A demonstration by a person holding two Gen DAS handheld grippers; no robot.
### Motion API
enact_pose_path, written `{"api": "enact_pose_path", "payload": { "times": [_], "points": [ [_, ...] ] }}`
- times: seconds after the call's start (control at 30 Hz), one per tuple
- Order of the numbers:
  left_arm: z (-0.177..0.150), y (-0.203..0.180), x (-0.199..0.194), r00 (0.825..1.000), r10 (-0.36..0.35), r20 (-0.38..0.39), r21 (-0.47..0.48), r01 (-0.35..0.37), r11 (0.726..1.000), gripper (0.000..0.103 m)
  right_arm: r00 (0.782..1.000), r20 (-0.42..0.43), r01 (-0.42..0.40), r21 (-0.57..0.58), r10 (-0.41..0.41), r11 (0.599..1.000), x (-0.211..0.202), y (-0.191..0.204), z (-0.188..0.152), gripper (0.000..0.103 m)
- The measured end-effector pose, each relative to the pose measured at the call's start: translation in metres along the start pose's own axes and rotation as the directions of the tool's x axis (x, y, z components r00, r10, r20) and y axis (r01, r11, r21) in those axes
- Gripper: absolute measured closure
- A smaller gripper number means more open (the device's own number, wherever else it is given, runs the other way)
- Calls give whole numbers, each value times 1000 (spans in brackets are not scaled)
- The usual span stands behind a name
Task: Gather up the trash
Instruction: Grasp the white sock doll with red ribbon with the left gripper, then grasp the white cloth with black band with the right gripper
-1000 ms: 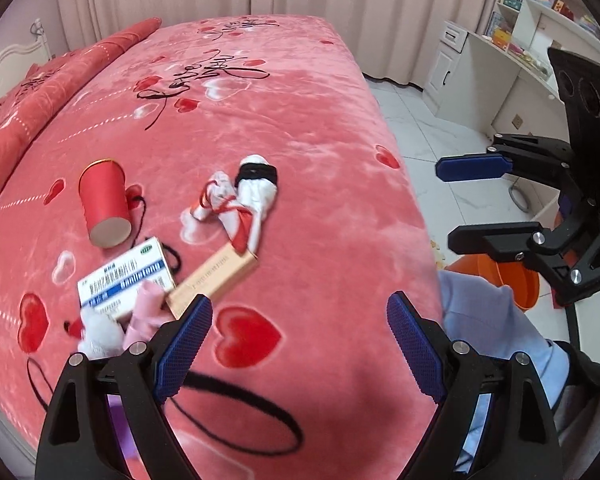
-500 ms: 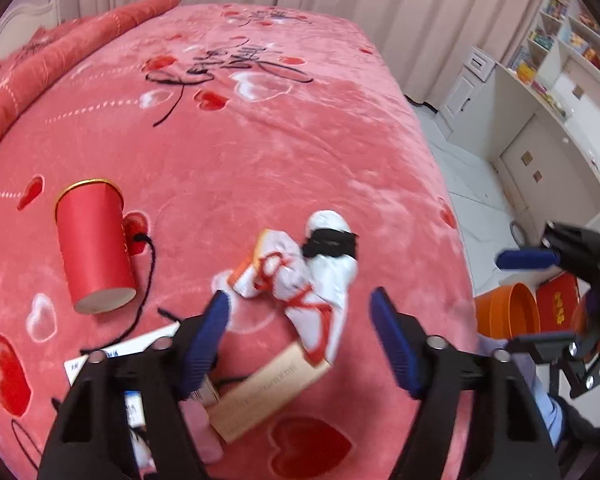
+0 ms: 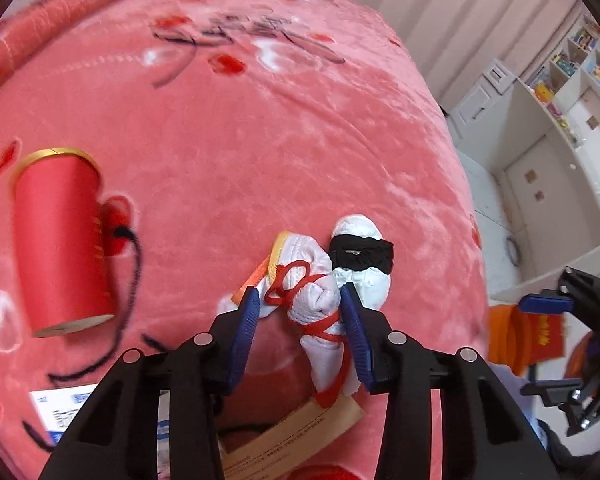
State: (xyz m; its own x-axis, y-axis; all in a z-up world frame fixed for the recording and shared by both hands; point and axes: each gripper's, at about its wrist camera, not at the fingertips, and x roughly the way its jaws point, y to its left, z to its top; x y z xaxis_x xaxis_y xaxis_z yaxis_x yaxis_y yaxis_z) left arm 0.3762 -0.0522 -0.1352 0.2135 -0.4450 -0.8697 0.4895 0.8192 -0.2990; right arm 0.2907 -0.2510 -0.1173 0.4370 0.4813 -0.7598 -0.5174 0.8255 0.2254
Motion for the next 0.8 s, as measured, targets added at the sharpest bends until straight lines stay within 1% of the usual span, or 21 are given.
{"api": "enact_pose_path", "payload": {
  "times": [0.03,0.1,0.13,0.2,0.27,0.3,0.5,0.6,0.73,0.8],
  "points": [
    [0,0,1,1000,-19,-2,0,19,1000,59,1000,1,-1,1,1,1000,1,0,0,40],
    [0,1,0,1000,-16,2,6,16,1000,59,1000,3,-4,2,4,1000,3,0,1,40],
    [0,1,-1,1000,-17,6,7,17,1000,66,1000,4,-4,3,4,1000,4,0,1,40],
    [0,4,-1,999,-34,6,0,34,999,73,1000,3,-6,8,6,1000,6,0,2,40],
    [-2,6,-2,998,-62,6,-6,62,998,75,1000,1,-9,8,9,1000,9,1,2,40],
    [-2,6,-3,998,-59,10,-6,59,998,75,1000,1,-10,7,10,1000,9,2,2,40],
    [-13,7,-30,998,-27,55,-12,28,1000,76,1000,12,-14,5,14,1000,11,4,8,40],
    [-21,6,-46,998,13,65,2,-13,1000,76,1000,14,-19,-3,19,1000,15,8,13,40],
    [-30,1,-59,997,60,58,39,-62,997,76,999,18,-27,-24,28,999,21,15,23,40],
    [-33,-1,-61,997,66,47,59,-69,996,76,999,23,-23,-38,24,999,25,17,30,40]
  ]
}}
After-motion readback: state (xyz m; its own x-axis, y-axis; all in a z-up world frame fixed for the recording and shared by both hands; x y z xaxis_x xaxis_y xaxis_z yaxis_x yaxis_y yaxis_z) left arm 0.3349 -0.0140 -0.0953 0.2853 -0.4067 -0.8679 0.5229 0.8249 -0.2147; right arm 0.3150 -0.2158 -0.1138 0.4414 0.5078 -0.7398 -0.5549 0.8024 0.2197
